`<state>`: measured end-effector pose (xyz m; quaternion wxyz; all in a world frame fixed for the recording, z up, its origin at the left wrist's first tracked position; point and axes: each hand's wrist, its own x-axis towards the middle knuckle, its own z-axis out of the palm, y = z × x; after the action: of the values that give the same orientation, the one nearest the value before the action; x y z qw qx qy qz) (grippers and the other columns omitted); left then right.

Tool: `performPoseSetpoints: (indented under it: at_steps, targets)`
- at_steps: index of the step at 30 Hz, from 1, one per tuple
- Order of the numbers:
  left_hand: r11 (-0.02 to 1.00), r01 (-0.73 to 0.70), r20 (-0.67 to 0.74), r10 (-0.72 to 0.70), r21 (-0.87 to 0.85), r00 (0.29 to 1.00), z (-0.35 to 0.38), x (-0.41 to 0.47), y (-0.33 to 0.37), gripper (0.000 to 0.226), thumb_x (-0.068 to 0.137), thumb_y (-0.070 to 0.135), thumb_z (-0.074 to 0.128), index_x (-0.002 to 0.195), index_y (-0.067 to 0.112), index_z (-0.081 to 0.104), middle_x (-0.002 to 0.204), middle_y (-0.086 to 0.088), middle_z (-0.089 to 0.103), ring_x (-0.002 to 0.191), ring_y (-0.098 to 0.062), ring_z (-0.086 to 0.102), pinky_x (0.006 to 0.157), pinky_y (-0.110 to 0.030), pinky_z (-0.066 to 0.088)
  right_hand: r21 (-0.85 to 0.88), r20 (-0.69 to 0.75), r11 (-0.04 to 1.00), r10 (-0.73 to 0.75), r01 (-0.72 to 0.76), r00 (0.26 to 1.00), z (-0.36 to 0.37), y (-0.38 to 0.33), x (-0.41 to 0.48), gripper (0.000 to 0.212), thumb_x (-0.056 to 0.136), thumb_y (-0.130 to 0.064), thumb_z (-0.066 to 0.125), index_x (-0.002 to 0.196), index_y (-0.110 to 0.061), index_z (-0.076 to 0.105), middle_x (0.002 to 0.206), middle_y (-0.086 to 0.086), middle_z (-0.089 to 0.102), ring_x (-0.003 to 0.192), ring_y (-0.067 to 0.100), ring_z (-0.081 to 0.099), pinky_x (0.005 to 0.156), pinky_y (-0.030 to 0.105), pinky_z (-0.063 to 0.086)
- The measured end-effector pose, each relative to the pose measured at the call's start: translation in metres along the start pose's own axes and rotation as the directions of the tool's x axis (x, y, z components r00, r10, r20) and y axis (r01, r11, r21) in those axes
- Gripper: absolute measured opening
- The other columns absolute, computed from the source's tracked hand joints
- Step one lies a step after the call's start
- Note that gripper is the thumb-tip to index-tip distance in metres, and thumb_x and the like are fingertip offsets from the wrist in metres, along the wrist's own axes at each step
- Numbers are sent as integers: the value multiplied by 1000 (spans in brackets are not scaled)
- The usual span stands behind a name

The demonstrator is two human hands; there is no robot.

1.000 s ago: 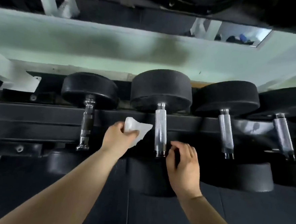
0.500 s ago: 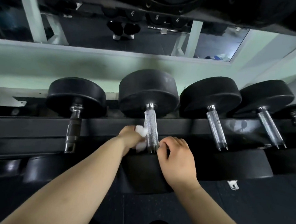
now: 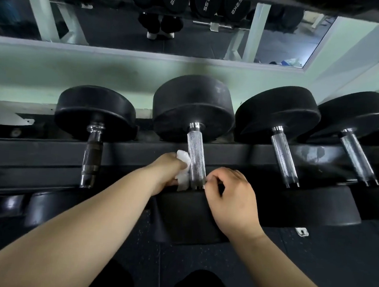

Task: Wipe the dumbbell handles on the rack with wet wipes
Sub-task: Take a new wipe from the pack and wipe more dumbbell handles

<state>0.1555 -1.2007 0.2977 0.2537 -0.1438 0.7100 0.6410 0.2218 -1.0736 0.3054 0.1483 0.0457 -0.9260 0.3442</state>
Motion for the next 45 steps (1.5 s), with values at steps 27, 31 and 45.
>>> performPoseSetpoints:
  at_steps: [27,31,45]
  targets:
    - [841,-32,78,-12,541,997,8,0,10,20,78,11,45,59,11,51,54,-8,48,61,-23,49,56,-19,38,-35,-25,999,-18,17,1000,0,-1,0,40,76,-33,32,64,-6,60,65,3,62,67,16,51,63,26,35]
    - [888,-34,-1,38,459,999,5,-1,12,16,78,2,46,67,8,56,59,-8,54,60,-23,52,55,-20,38,-55,17,998,-17,17,1000,-2,-4,-1,31,78,-25,40,68,-5,61,69,3,64,72,18,53,60,26,39]
    - [703,-76,4,103,707,995,4,-15,19,29,84,4,39,58,7,52,66,-9,54,64,-23,51,54,-25,37,-28,38,1000,-13,14,999,-6,-1,0,20,87,-11,48,76,-3,62,77,7,64,77,18,51,65,26,34]
